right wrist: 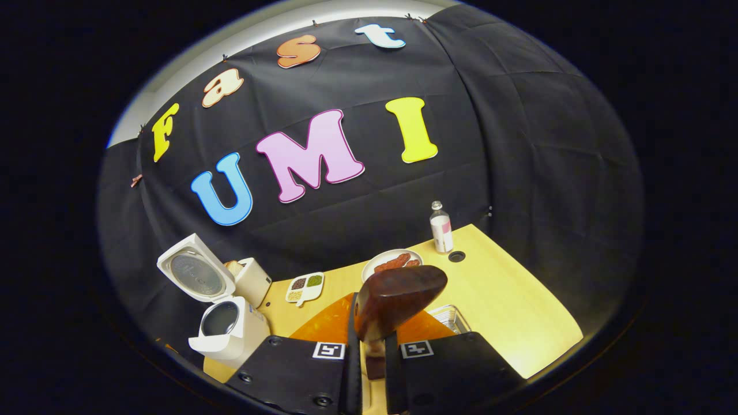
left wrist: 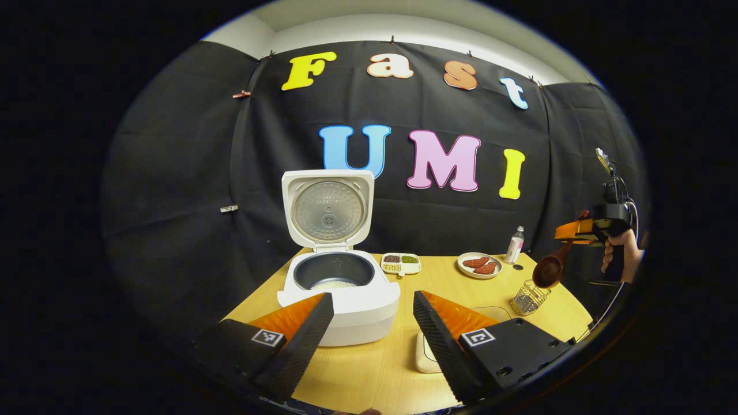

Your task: Close the left gripper, press the button to open the rice cooker; take a wooden spoon from the chopstick holder with the right hand, scoop a spoonful of rice and pour it into the rice cooker, then put the wooden spoon back into the chopstick holder.

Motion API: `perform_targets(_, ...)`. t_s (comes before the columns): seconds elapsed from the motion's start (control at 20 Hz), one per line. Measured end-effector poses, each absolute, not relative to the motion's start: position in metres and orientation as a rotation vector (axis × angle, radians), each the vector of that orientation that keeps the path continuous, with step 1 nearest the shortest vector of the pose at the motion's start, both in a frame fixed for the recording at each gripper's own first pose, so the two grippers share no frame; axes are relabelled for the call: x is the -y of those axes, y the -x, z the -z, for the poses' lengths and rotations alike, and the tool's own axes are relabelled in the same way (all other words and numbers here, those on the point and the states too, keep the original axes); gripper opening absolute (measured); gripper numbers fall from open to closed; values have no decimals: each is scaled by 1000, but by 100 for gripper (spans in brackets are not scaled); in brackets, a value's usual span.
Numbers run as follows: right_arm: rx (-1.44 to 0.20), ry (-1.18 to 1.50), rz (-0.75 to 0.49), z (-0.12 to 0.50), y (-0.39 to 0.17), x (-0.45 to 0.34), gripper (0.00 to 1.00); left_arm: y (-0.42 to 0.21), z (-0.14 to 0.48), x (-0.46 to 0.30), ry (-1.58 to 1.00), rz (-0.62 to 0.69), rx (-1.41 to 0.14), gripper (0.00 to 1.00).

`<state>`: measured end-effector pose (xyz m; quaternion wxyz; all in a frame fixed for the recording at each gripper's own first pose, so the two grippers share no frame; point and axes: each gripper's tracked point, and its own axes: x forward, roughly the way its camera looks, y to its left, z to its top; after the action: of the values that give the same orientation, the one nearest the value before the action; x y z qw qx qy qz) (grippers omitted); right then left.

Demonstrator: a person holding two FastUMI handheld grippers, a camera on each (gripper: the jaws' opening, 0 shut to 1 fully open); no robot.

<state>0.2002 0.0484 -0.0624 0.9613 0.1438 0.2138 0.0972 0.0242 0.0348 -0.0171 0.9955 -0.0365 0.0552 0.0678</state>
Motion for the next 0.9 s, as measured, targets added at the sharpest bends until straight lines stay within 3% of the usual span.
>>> perform_targets(0.25, -478, -314, -232, 80, -166, -103, 20, -12, 26, -68, 62, -122, -119, 97)
perform_targets(0.3, -490, -325, -242, 84, -159, -115, 16, -10, 29, -73, 61, -119, -127, 97)
perform_targets(0.45, -496, -321, -284, 94, -146, -143, 20, -3, 33, -79, 61, -101, -133, 97)
perform_targets(0.9, -574, -130, -298, 191, -128, -164, 20, 5, 61, -73, 53, -54, -192, 96)
